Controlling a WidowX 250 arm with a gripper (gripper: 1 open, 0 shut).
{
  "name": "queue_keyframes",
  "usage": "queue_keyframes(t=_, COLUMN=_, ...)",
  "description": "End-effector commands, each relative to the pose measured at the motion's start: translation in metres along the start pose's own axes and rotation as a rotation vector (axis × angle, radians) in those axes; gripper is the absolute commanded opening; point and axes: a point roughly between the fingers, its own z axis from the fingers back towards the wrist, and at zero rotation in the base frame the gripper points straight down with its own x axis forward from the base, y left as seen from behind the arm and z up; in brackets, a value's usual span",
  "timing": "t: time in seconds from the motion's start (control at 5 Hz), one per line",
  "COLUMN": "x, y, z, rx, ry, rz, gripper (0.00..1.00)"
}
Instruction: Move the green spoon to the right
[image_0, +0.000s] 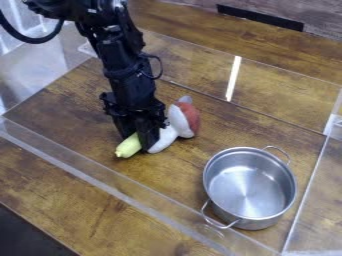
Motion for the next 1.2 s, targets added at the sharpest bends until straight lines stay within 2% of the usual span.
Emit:
queue_keyframes(t=0.0, x=-0.0013, y=-0.0129, z=0.0013, rx=0.000, ry=0.027, rz=-0.035, gripper=0.00)
queue_keyframes(t=1.0, x=-0.0055, y=-0.0171, z=0.0013, rx=-0.021, ry=0.075, rz=-0.016, gripper=0.00)
